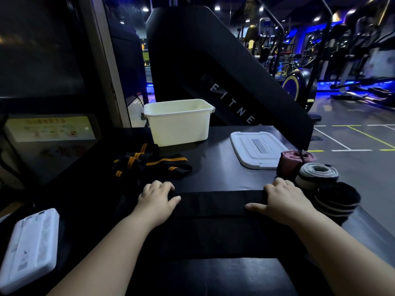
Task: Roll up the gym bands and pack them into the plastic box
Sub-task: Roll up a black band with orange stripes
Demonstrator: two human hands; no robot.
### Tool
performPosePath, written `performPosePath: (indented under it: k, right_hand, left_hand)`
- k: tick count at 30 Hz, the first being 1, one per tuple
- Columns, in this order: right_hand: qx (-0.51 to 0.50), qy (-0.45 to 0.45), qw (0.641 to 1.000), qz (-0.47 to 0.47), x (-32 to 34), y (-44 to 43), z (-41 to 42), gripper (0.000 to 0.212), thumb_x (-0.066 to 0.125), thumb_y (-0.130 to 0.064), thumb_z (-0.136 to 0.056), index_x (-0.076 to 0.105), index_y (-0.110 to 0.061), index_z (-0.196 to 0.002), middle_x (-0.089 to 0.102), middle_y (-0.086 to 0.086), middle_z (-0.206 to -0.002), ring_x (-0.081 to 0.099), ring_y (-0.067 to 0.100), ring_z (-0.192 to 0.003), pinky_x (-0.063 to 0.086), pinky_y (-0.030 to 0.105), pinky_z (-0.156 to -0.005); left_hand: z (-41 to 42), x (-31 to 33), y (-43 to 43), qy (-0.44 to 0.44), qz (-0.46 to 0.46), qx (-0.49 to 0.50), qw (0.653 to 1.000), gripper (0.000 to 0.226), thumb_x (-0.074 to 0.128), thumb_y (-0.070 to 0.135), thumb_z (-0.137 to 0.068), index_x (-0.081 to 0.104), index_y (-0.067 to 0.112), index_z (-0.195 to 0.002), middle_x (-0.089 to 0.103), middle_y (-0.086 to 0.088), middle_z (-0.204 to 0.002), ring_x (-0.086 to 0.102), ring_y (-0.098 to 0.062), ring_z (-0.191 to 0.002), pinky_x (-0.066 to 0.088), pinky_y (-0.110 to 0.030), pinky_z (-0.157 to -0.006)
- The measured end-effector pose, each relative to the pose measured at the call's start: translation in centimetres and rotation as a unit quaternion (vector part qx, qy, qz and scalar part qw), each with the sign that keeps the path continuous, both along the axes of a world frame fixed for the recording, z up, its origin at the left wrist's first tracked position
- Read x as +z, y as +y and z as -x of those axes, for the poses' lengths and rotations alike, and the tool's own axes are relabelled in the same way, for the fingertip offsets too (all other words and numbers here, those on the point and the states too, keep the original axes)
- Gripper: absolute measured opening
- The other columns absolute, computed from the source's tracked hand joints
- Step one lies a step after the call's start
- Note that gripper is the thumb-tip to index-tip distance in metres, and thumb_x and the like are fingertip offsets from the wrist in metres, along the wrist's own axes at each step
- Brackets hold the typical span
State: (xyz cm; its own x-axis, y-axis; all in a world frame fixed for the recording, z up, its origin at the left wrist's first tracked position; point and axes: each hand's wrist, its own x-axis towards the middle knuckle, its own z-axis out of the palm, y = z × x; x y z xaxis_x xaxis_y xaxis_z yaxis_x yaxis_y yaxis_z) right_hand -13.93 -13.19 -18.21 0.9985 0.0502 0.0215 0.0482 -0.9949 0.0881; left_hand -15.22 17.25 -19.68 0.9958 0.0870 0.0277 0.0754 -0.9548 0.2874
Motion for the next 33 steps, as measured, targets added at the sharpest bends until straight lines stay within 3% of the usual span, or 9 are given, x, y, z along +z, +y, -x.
performPosePath:
  k: [5, 8, 12, 14, 16, 19, 25, 33]
  right_hand:
    - [0.003, -0.056, 0.998, -0.031, 0.2, -0.1, 0.0, 0.085, 0.049, -0.088, -0.064, 0.043, -0.016, -0.109, 0.05, 0.006, -0.116, 0.049, 0.028, -0.115, 0.039, 0.036, -0.094]
    - [0.041, -0.106, 0.993, -0.021, 0.9, 0.2, -0.1, 0.067, 0.053, -0.079, -0.073, 0.033, -0.019, -0.094, 0.061, 0.005, -0.109, 0.057, 0.028, -0.108, 0.037, 0.038, -0.085]
    - [0.088, -0.165, 0.982, -0.027, 2.1, 0.8, -0.2, 0.05, 0.052, -0.065, -0.087, 0.032, -0.019, -0.09, 0.069, 0.006, -0.097, 0.061, 0.031, -0.098, 0.032, 0.037, -0.074]
    - [0.101, -0.187, 0.976, -0.033, 2.6, 0.9, -0.2, 0.045, 0.049, -0.063, -0.089, 0.034, -0.02, -0.087, 0.07, 0.005, -0.094, 0.063, 0.031, -0.095, 0.028, 0.035, -0.068]
    - [0.104, -0.197, 0.974, -0.036, 3.1, 0.9, -0.2, 0.042, 0.046, -0.062, -0.091, 0.036, -0.022, -0.085, 0.07, 0.005, -0.093, 0.063, 0.031, -0.093, 0.028, 0.035, -0.066]
    - [0.087, -0.189, 0.976, -0.059, 4.0, 1.0, 0.1, 0.039, 0.044, -0.061, -0.093, 0.039, -0.022, -0.085, 0.069, 0.006, -0.092, 0.062, 0.033, -0.091, 0.03, 0.035, -0.064]
    - [0.057, -0.138, 0.978, -0.146, 4.9, 0.6, 0.6, 0.039, 0.047, -0.063, -0.09, 0.047, -0.025, -0.082, 0.051, -0.005, -0.075, 0.052, 0.024, -0.079, 0.035, 0.032, -0.063]
    - [0.109, -0.029, 0.985, -0.129, 3.0, 0.7, 2.8, 0.036, 0.05, -0.063, -0.088, 0.05, -0.028, -0.08, 0.054, -0.006, -0.081, 0.05, 0.018, -0.078, 0.036, 0.029, -0.065]
  left_hand:
    - [-0.4, -0.1, 0.3, -0.034, 0.026, -0.024, 0.999, 0.019, 0.053, 0.044, -0.095, 0.049, 0.026, -0.1, 0.046, 0.009, -0.11, 0.04, -0.019, -0.118, 0.03, -0.035, -0.099]
    - [0.1, 0.1, 0.3, -0.068, 0.093, -0.049, 0.992, 0.014, 0.055, 0.035, -0.095, 0.047, 0.023, -0.094, 0.049, 0.01, -0.089, 0.048, -0.018, -0.095, 0.037, -0.032, -0.083]
    - [0.4, 0.8, 0.6, -0.089, 0.112, -0.066, 0.988, 0.012, 0.055, 0.033, -0.095, 0.044, 0.028, -0.092, 0.055, 0.004, -0.081, 0.053, -0.019, -0.074, 0.039, -0.032, -0.061]
    - [0.4, 1.4, 1.0, -0.083, 0.116, -0.076, 0.987, 0.011, 0.054, 0.033, -0.096, 0.044, 0.029, -0.093, 0.057, 0.002, -0.08, 0.056, -0.02, -0.074, 0.045, -0.035, -0.065]
    - [0.4, 2.2, 1.4, -0.079, 0.116, -0.079, 0.987, 0.008, 0.053, 0.033, -0.097, 0.046, 0.03, -0.096, 0.06, 0.003, -0.091, 0.058, -0.019, -0.085, 0.05, -0.039, -0.076]
    - [0.3, 3.6, 1.9, -0.094, 0.129, -0.083, 0.984, 0.005, 0.053, 0.031, -0.098, 0.051, 0.03, -0.102, 0.058, 0.006, -0.104, 0.053, -0.016, -0.101, 0.046, -0.036, -0.086]
    - [1.1, 6.4, 2.6, -0.085, 0.095, -0.081, 0.989, 0.008, 0.054, 0.04, -0.096, 0.06, 0.035, -0.093, 0.064, 0.009, -0.094, 0.057, -0.013, -0.094, 0.051, -0.039, -0.082]
    - [3.9, 4.0, 2.9, 0.025, 0.013, -0.078, 0.997, 0.014, 0.056, 0.045, -0.093, 0.059, 0.035, -0.083, 0.063, 0.011, -0.087, 0.059, -0.006, -0.083, 0.052, -0.031, -0.077]
